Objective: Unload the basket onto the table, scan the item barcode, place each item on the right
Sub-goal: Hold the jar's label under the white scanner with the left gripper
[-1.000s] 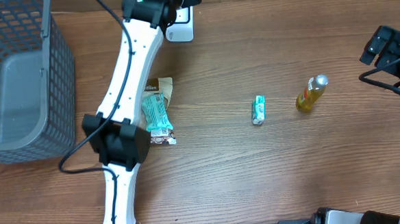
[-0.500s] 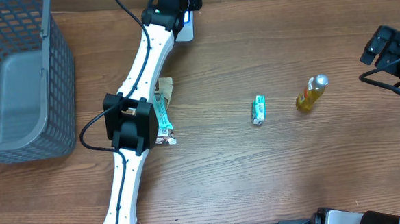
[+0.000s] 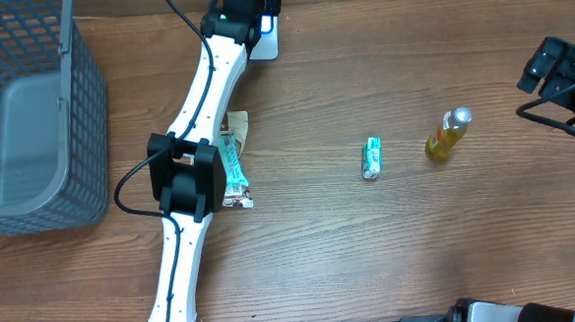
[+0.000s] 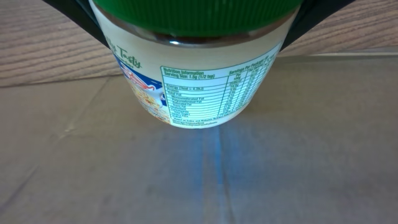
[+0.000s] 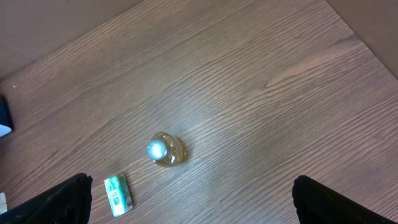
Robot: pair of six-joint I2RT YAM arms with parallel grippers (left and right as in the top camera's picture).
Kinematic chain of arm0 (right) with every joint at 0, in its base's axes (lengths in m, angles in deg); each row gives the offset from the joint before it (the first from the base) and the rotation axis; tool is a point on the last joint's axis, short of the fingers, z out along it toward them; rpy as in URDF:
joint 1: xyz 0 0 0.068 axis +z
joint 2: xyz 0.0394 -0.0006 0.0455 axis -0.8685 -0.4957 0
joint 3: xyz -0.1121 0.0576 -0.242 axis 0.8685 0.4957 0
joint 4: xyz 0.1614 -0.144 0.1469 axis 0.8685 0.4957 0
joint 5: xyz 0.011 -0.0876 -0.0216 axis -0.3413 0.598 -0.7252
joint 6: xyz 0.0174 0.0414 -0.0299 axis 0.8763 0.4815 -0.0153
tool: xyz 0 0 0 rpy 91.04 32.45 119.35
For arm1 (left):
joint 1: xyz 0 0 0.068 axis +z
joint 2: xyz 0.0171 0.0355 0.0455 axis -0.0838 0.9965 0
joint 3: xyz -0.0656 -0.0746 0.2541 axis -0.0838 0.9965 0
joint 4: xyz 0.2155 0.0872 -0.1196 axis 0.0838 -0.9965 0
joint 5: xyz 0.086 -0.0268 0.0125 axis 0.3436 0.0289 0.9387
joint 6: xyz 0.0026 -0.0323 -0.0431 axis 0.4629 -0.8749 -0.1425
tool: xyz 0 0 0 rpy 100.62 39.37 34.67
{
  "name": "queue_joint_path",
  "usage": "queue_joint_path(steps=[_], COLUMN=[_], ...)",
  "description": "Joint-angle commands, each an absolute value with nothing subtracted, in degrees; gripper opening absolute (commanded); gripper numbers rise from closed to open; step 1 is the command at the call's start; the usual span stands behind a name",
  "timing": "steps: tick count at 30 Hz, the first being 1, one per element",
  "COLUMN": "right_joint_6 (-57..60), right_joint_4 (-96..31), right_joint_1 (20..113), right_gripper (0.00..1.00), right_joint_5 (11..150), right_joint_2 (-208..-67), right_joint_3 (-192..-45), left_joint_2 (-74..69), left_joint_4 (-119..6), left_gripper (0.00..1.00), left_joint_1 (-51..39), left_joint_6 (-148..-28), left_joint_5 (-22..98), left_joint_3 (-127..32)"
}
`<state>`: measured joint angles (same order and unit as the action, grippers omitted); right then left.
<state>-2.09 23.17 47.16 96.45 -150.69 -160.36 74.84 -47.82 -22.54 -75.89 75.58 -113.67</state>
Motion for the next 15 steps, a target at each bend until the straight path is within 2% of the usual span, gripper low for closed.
queue_joint_path(steps=[1,15], right_joint_6=[-2.33,-2.33], right_joint_4=[23.04,23.04], right_joint_1=[47.03,47.03], right_gripper=[1.0,1.0], right_joint_5=[96.58,96.58], right_joint_2=[-150.66,-150.66], right_joint_3=[-160.45,-160.45], left_joint_2=[76.76,78.27], left_joint_4=[-46.32,-45.0], left_gripper=[0.04,0.04], left_joint_1=[-22.24,-20.79], left_joint_6=[-74.86,-74.84], left_joint_5=[77.09,74.86], left_joint_3=[-114.67,-114.43])
